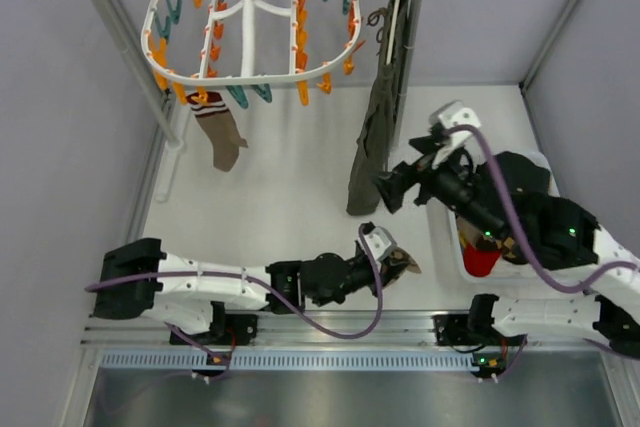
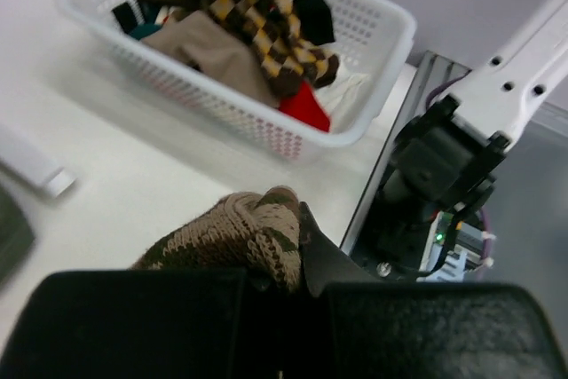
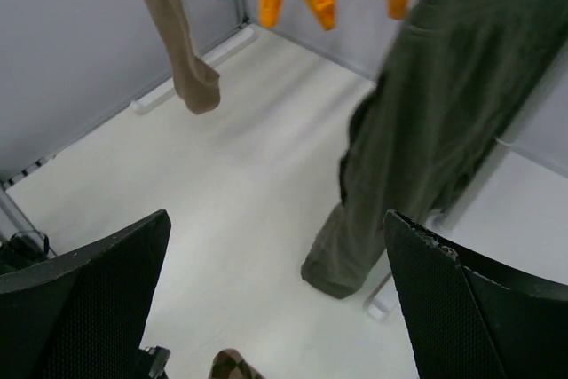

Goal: Remove the socks clipped to the hanger

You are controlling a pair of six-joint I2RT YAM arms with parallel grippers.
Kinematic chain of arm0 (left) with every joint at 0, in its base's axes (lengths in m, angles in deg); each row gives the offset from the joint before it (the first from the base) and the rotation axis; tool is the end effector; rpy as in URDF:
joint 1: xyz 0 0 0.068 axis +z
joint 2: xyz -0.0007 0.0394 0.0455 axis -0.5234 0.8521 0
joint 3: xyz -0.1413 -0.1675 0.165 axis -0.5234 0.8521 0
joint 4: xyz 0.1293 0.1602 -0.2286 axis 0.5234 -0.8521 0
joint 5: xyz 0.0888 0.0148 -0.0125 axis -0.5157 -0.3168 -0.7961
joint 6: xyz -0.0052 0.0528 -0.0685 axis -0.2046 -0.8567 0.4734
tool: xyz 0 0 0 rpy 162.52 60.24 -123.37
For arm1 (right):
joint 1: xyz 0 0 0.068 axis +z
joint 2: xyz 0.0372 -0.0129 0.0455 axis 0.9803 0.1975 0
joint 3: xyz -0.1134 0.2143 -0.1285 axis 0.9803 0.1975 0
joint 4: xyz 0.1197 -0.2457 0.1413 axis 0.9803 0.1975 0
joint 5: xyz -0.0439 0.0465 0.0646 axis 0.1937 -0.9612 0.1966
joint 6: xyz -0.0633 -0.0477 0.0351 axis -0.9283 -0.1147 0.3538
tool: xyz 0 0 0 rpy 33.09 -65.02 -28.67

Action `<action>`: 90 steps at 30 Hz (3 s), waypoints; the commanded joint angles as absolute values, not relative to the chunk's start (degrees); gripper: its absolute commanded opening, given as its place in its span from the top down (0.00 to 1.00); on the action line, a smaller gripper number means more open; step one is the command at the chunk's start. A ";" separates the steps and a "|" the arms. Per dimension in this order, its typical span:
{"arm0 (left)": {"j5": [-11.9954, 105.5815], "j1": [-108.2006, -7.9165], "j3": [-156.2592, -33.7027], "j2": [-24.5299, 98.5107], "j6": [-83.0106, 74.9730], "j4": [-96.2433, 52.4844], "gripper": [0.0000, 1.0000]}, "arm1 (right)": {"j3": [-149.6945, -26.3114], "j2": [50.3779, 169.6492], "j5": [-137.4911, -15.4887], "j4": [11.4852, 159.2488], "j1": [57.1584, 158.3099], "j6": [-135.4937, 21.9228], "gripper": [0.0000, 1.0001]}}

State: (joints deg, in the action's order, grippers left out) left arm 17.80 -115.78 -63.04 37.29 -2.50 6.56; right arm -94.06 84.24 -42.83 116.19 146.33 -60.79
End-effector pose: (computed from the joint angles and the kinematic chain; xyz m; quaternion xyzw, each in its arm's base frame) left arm 0.0647 -0.3690 0.2367 0.3226 0.6604 -0.4117 0.5388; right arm 0.1250 0.2165 0.5037 -0.2573 0.6879 0.2444 0.6331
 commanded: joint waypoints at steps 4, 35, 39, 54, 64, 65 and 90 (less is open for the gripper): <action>20.52 -116.29 -82.87 48.31 -7.68 2.13 1.00 | -93.75 72.02 -26.33 123.78 146.20 -58.77 0.00; 48.29 -100.38 -147.97 108.10 3.56 -25.56 0.89 | -86.38 60.13 -15.76 125.47 146.28 -55.25 0.01; 47.15 -100.64 -146.65 105.83 3.04 -25.92 0.76 | -86.46 60.49 -16.20 125.73 146.20 -54.81 0.01; 39.15 -102.05 -141.91 93.96 2.16 -29.52 0.12 | -86.81 59.78 -16.55 125.55 146.28 -54.46 0.01; 27.38 -102.75 -131.39 83.94 1.63 -32.77 0.02 | -86.99 60.31 -17.17 125.11 146.19 -54.28 0.01; 24.41 -102.75 -129.79 82.62 1.63 -32.77 0.02 | -86.90 60.31 -17.34 124.94 146.20 -54.46 0.01; -11.30 -102.24 -71.25 26.55 13.40 -45.95 0.02 | -87.69 65.14 -18.66 120.37 146.20 -56.83 0.01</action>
State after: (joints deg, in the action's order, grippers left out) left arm -5.50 -103.63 -73.81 29.81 8.32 -41.15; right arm -85.95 63.04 -17.26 123.45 146.31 -56.51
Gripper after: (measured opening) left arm 0.982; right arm 0.993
